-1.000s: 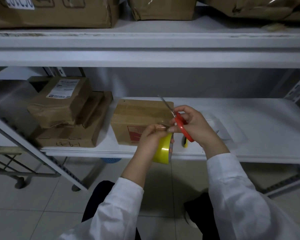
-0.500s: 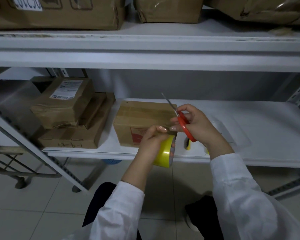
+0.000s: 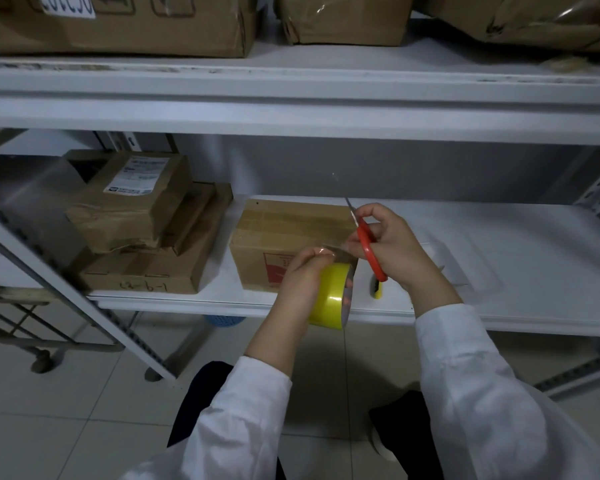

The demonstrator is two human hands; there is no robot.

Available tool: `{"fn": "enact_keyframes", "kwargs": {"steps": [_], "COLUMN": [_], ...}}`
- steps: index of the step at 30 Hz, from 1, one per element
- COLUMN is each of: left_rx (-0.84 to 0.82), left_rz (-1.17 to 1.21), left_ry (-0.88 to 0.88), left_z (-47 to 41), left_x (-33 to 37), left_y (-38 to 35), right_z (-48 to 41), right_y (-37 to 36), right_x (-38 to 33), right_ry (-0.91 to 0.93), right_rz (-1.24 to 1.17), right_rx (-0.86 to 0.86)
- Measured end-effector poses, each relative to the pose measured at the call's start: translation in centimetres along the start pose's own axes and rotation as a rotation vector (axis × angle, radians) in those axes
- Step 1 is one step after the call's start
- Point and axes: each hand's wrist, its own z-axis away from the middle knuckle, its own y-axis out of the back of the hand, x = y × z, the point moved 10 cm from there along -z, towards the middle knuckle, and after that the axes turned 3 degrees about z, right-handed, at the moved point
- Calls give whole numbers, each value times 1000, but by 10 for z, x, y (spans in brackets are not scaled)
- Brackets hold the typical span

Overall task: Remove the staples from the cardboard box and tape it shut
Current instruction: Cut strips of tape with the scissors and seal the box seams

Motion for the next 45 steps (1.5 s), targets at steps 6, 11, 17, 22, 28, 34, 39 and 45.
{"fn": "enact_keyframes", "kwargs": {"steps": [6,11,17,22,28,34,39,45], "left_rx": [-151,-138,-79,-97,-142,-126,-168,-121], "left_rz": [-34,-53,-31,-25,-92,-98,-48,-167], "left_ry": [-2,0,-32,-30,-42,-46,-16,0], "left_z": [10,4,0,2,-1,-4,1,-7], "left_x": [1,1,5,4,-2,-5,-8,-4], "left_y": [-15,-10,-2,-3,2,6,-2,-3], "right_z": [0,3,-2,-2,0,1,4,7], "right_y": [8,3,-6,-13,0,-4,-6,-3], "right_x": [-5,-14,-16,-16,-16,-20,-28,-28], "right_ry": [25,71,50,70,85,114,124,151], "right_rz": [44,106,10,72,28,86,200,231], "right_rx": [114,115,-8,-37,54,11,-6,60]}}
